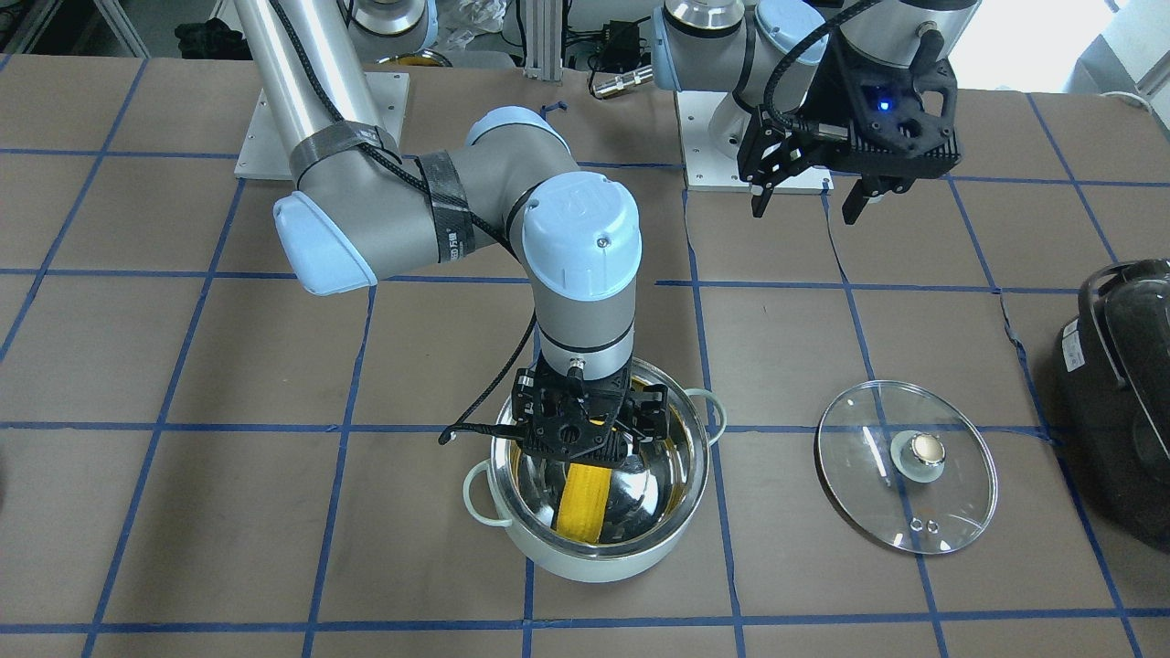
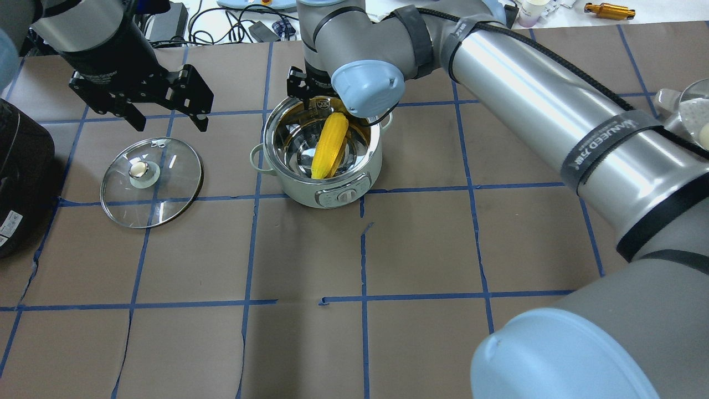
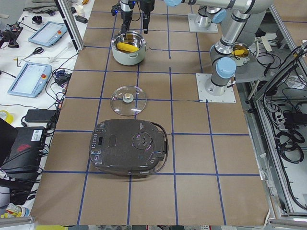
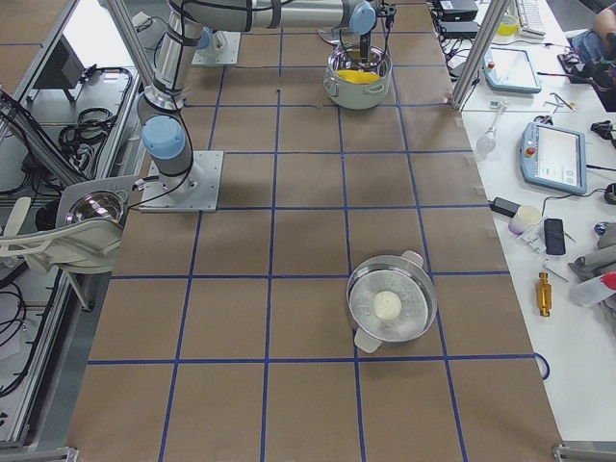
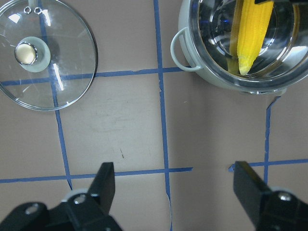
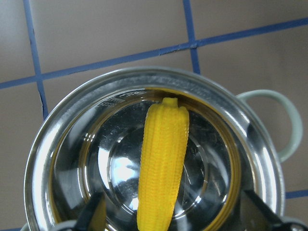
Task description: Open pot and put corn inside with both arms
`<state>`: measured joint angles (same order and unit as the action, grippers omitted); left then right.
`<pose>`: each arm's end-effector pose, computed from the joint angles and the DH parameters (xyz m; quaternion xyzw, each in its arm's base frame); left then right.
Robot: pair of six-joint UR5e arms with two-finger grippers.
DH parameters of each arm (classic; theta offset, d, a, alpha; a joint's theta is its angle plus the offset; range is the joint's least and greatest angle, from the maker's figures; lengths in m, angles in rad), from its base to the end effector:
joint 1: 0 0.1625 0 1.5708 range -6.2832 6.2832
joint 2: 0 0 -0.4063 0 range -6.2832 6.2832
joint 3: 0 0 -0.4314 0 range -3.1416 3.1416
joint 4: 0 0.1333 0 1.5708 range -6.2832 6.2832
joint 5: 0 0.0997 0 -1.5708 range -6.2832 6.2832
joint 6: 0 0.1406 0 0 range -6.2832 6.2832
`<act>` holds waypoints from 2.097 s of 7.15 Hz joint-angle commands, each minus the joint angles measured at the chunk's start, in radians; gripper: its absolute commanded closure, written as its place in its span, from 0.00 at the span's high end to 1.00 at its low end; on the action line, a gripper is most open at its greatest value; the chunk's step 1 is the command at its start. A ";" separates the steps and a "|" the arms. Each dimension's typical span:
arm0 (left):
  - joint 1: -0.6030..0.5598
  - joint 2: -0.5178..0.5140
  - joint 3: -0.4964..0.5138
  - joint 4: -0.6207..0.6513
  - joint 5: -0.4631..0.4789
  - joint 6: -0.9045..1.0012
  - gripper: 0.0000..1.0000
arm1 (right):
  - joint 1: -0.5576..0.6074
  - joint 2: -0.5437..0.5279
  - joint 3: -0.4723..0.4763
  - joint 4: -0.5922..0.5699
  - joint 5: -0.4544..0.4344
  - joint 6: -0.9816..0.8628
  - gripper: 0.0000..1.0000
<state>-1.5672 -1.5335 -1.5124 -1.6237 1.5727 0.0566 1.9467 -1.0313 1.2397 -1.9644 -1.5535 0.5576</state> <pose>-0.1312 -0.5204 0.4735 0.0265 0.9994 -0.0214 0.0016 0.4033 -0.6521 0.3020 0.0895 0.9916 -0.0787 0.0493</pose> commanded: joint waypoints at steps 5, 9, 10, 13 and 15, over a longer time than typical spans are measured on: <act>0.003 0.004 0.001 -0.001 0.033 0.026 1.00 | -0.414 -0.361 0.095 0.433 0.003 -0.489 1.00; 0.041 -0.003 0.012 0.001 -0.017 0.089 1.00 | -0.416 -0.477 0.288 0.427 -0.008 -0.573 1.00; 0.039 -0.013 0.017 0.017 -0.020 0.088 1.00 | -0.416 -0.496 0.299 0.423 -0.007 -0.573 1.00; 0.038 -0.017 0.006 0.051 -0.016 0.072 1.00 | -0.416 -0.498 0.305 0.421 -0.005 -0.573 1.00; 0.036 -0.019 0.006 0.061 -0.010 0.072 1.00 | -0.416 -0.500 0.305 0.421 -0.005 -0.574 1.00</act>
<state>-1.5301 -1.5506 -1.5058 -1.5693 1.5594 0.1295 1.5308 -1.5303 1.5437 -1.5430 -1.5587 -0.0169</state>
